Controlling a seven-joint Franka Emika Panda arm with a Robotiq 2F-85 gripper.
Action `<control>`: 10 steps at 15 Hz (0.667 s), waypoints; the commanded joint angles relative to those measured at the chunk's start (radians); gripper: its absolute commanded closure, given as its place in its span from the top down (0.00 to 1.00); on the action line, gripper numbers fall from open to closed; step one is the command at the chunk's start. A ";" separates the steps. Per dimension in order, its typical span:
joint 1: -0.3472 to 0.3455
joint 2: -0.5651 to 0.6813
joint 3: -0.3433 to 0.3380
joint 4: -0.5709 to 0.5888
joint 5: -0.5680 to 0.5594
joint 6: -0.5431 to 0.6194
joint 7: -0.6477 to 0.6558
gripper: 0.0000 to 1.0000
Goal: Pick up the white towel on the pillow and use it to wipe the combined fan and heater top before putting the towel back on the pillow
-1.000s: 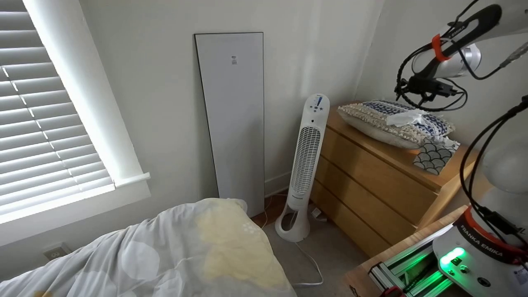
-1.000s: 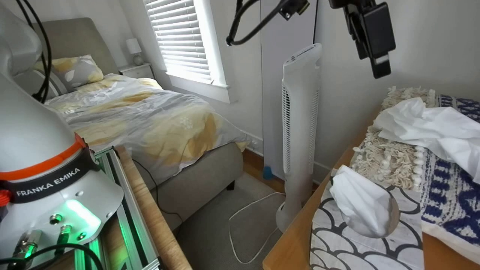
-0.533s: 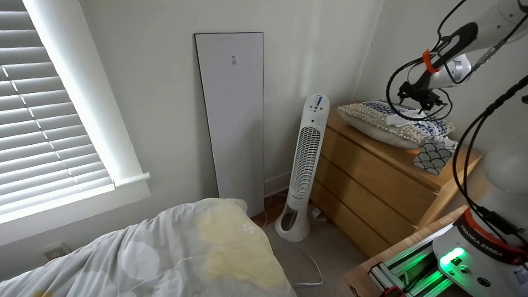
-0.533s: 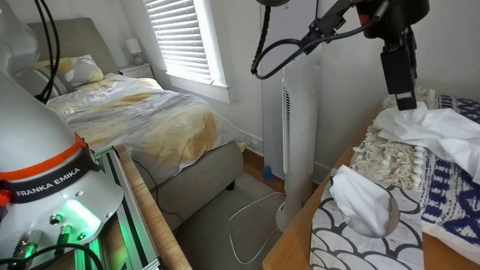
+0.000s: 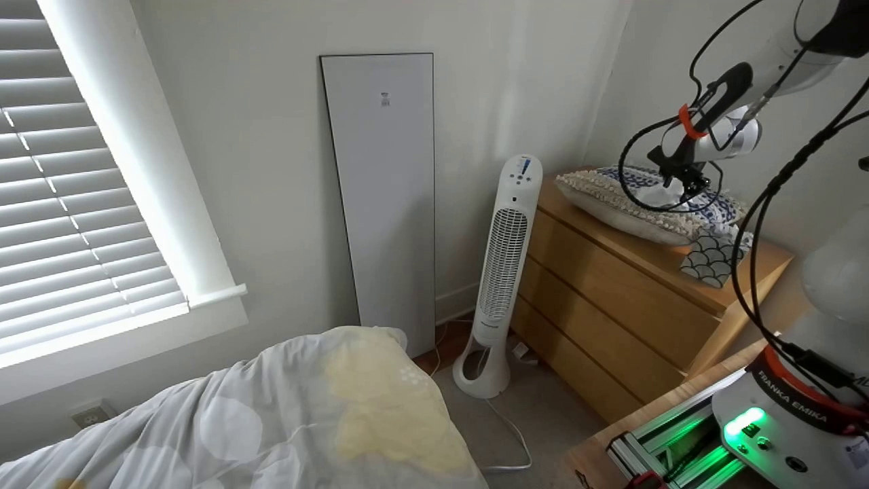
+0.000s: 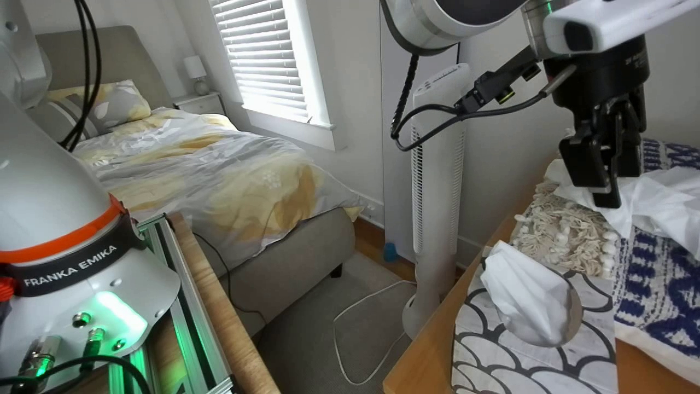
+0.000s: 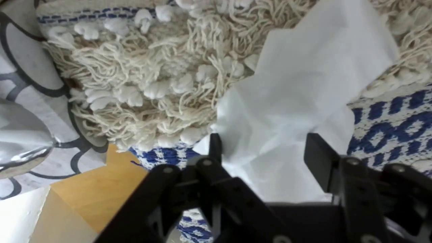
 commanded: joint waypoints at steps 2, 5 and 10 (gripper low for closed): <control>0.042 0.079 -0.022 0.040 0.064 0.041 0.015 0.26; 0.061 0.084 -0.029 0.054 0.076 0.010 0.005 0.04; 0.144 -0.005 -0.122 0.034 -0.008 -0.148 0.021 0.01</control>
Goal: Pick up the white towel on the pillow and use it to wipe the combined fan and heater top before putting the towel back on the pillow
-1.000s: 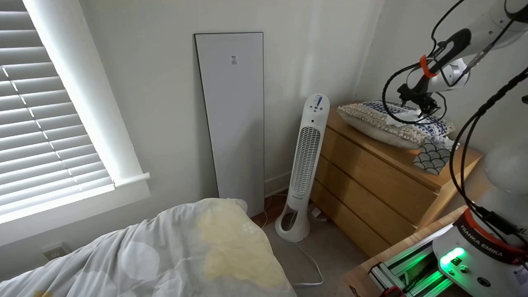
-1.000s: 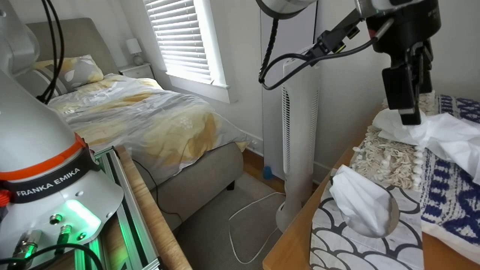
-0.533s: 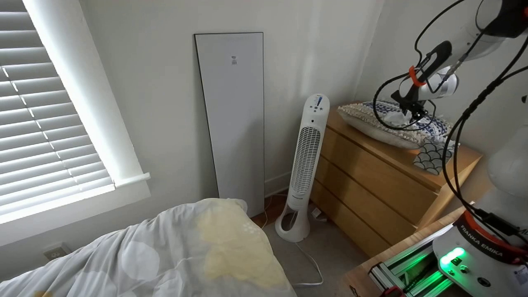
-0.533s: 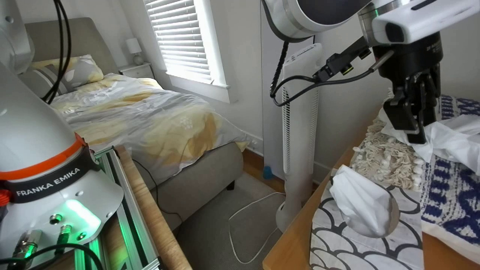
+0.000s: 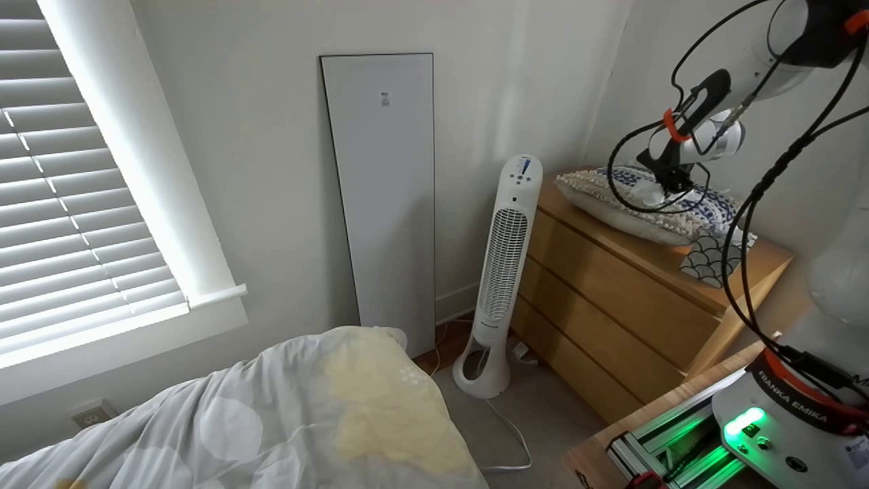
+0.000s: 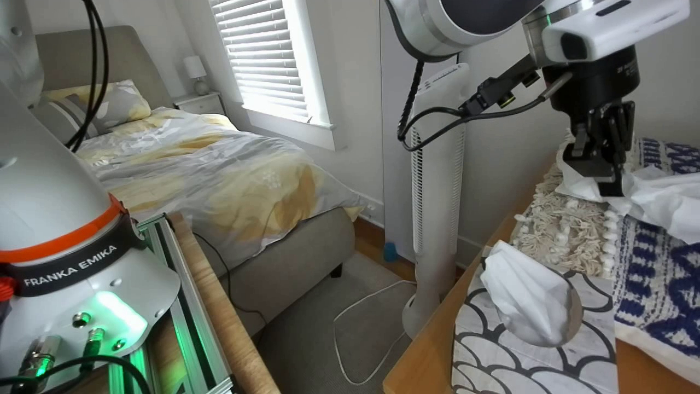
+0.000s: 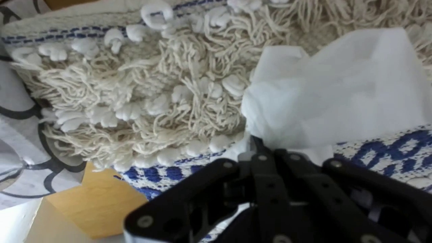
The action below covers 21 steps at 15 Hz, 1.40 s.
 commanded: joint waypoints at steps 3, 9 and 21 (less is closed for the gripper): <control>0.084 -0.166 -0.103 -0.039 -0.138 -0.257 0.024 0.01; 0.016 -0.340 -0.017 -0.050 -0.219 -0.466 0.024 0.01; -0.157 -0.303 0.041 0.021 -0.173 -0.448 0.159 0.01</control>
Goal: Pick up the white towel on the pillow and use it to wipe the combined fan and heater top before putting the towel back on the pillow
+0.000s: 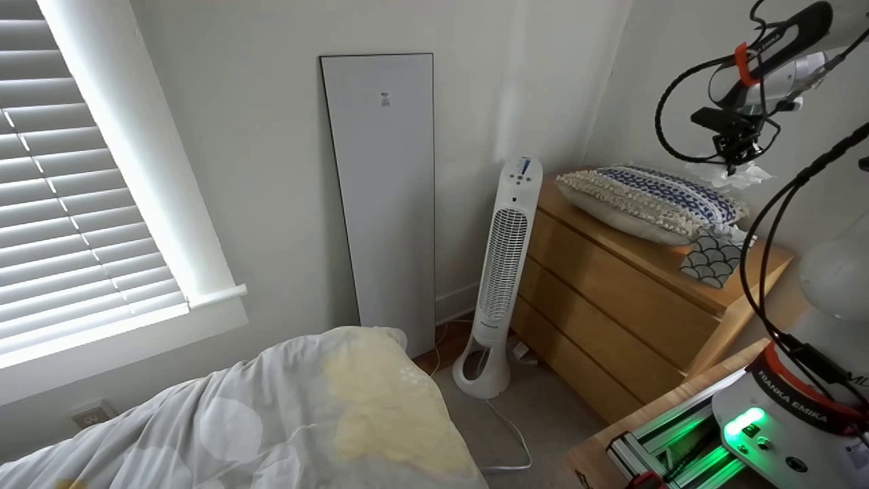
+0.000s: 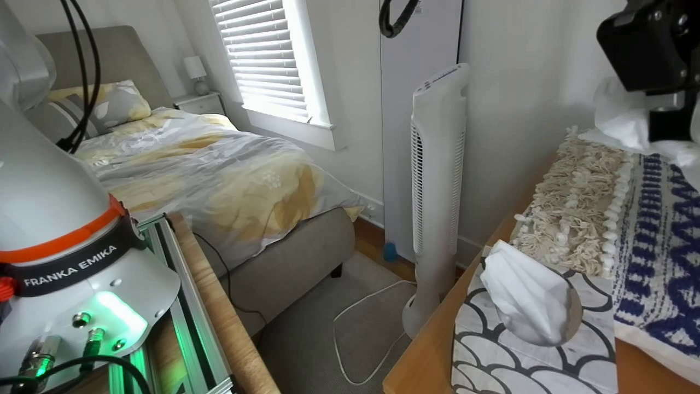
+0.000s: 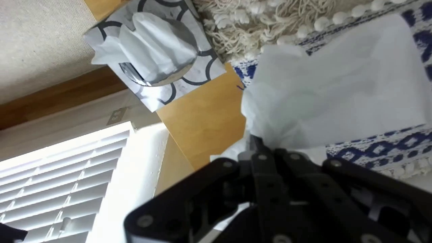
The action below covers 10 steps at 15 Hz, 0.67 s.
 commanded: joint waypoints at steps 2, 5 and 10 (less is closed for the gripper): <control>-0.015 -0.018 0.048 -0.038 -0.004 0.107 -0.027 0.01; 0.017 -0.065 0.100 -0.109 -0.024 0.208 -0.106 0.01; 0.094 -0.174 0.220 -0.246 -0.050 0.261 -0.175 0.01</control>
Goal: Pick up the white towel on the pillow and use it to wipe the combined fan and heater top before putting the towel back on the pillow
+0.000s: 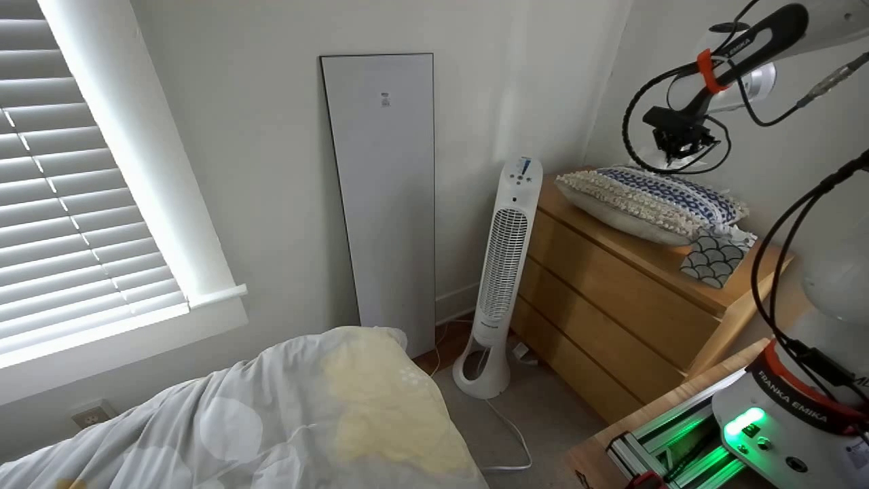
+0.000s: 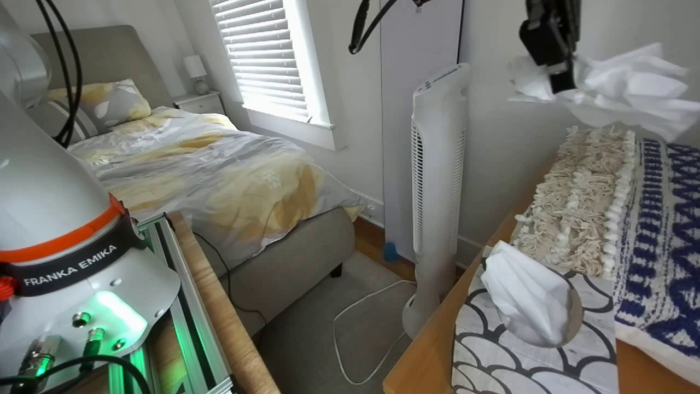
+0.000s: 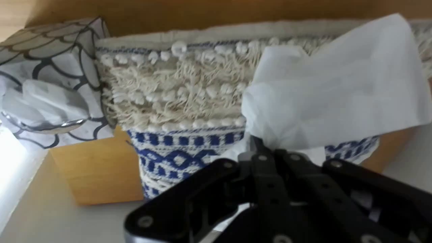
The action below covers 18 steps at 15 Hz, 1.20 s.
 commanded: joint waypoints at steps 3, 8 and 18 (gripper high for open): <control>0.070 -0.201 0.131 -0.193 -0.060 0.019 -0.081 0.01; 0.115 -0.345 0.249 -0.315 0.015 0.042 -0.260 0.01; 0.100 -0.262 0.331 -0.280 0.010 0.173 -0.366 0.01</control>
